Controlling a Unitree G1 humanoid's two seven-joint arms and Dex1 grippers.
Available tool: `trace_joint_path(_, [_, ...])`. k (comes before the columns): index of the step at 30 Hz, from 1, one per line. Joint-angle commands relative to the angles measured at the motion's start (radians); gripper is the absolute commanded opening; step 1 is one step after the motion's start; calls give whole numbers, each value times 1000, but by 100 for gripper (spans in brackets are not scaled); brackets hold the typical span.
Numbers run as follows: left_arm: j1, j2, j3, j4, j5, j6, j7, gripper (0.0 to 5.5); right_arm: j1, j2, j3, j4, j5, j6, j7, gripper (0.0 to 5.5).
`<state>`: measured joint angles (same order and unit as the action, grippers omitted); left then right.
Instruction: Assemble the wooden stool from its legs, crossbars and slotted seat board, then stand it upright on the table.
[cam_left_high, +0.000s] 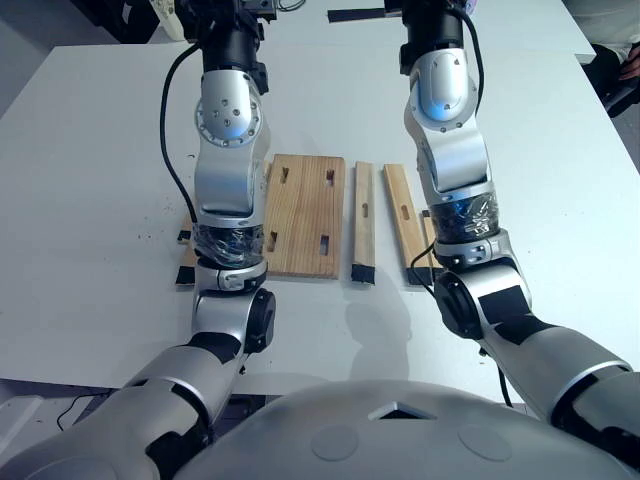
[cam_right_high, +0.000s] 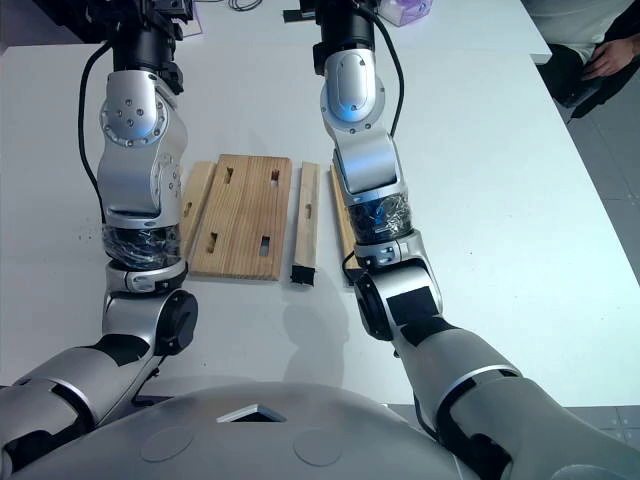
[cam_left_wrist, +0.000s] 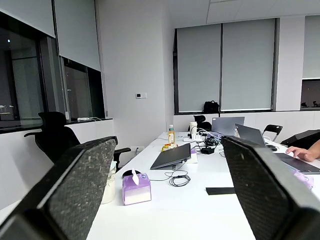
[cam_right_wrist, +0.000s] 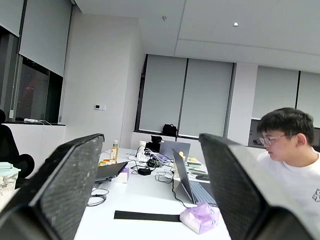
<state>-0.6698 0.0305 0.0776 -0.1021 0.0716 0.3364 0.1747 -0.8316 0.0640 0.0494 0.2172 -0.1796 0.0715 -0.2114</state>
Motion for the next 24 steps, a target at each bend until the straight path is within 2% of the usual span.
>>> trace_joint_path(1, [7,5,0,-5,6,9,1,345,10,2,2,-7,-15,-9,-19,354])
trace_joint_path(2, [7,1,8,-3,2,5,9,327,11,3,3,-9,-16,-11,-22,354])
trace_joint_path(10, [-4,4,24,3,10,-1,28,327,-3,4,-21,-5,4,23,-6,354])
trace_joint_path(15, [-9,18,48,1,33,61,67,327,-10,6,-44,-10,-13,20,-48,354])
trace_joint_path(20, [16,80,83,5,35,8,48,327,18,-89,26,30,-171,-3,-89,354])
trace_joint_path(24, [66,71,96,-3,19,-5,55,327,50,-91,-5,31,-113,68,-33,354])
